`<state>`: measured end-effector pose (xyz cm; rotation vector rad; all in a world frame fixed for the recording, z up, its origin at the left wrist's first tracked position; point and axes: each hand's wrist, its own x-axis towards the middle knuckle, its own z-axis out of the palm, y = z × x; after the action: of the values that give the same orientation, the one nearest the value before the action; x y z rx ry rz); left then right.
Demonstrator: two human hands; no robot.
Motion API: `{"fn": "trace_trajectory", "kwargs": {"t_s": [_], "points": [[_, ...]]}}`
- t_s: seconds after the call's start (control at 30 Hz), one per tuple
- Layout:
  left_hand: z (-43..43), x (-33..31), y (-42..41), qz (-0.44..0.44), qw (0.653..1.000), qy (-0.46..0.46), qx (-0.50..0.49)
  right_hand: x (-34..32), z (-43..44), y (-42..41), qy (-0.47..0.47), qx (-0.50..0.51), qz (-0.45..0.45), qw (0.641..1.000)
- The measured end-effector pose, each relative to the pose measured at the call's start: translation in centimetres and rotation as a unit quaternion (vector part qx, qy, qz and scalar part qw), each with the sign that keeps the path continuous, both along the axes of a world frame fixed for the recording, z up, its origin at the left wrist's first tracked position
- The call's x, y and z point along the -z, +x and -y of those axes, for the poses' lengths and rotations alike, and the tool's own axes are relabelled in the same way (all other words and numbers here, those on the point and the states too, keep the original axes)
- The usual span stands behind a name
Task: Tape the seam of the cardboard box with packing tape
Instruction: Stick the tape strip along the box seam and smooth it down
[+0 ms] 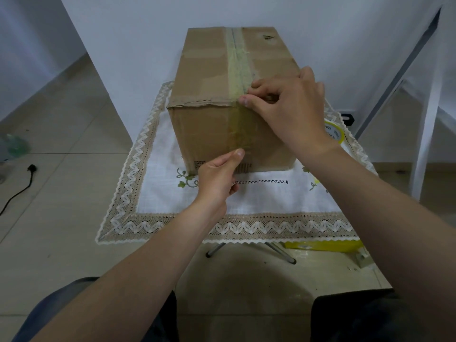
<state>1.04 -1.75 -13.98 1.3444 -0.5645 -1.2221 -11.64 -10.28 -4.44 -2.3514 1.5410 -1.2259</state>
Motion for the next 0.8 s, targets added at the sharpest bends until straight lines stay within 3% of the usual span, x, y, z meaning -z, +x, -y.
{"fn": "trace_trajectory", "kwargs": {"t_s": [0.23, 0.43, 0.6, 0.8], "points": [[0.2, 0.1, -0.1, -0.002, 1.0, -0.008, -0.005, -0.7, -0.5, 1.6, -0.016, 0.049, -0.087, 0.995], [0.2, 0.1, 0.0, 0.003, 1.0, -0.006, -0.002, 0.0, 1.5, -0.3, 0.049, -0.072, 0.06, 0.994], [0.3, 0.1, 0.0, -0.003, 1.0, -0.004, -0.003, -0.3, 2.0, -2.1, 0.087, -0.149, 0.048, 0.984], [0.2, 0.2, 0.1, -0.002, 1.0, -0.009, -0.005, 0.5, 1.5, -1.4, 0.045, -0.111, 0.059, 0.991]]}}
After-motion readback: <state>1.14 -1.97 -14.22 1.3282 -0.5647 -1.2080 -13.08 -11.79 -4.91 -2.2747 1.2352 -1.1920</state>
